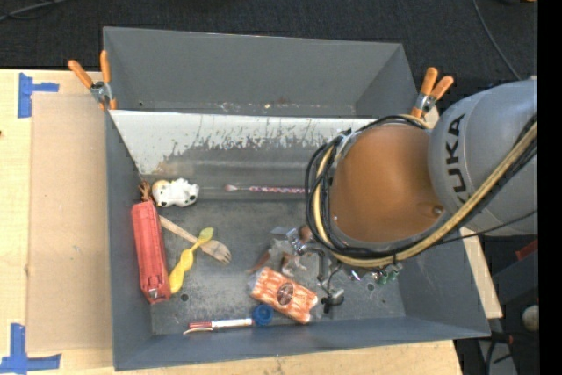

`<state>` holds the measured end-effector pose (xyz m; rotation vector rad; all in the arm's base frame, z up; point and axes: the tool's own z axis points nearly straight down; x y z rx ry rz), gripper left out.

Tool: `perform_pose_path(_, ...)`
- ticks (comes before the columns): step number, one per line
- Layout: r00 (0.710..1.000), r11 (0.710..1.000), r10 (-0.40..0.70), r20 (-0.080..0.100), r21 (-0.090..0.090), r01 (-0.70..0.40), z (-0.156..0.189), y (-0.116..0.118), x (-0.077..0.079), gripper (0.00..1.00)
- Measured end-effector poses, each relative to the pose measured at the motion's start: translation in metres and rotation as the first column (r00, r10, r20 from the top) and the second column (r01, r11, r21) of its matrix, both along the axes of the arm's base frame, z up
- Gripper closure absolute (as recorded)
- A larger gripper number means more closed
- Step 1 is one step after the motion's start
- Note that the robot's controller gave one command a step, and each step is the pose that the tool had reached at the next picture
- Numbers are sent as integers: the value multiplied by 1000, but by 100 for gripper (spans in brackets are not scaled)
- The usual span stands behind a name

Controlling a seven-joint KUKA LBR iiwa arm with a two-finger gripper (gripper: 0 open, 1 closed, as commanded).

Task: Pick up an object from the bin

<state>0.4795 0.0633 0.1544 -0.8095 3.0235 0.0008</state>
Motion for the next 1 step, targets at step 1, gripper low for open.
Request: perform_pose_path(1, 999, 999, 32, -4, 0, -32, -24, 4, -4, 0)
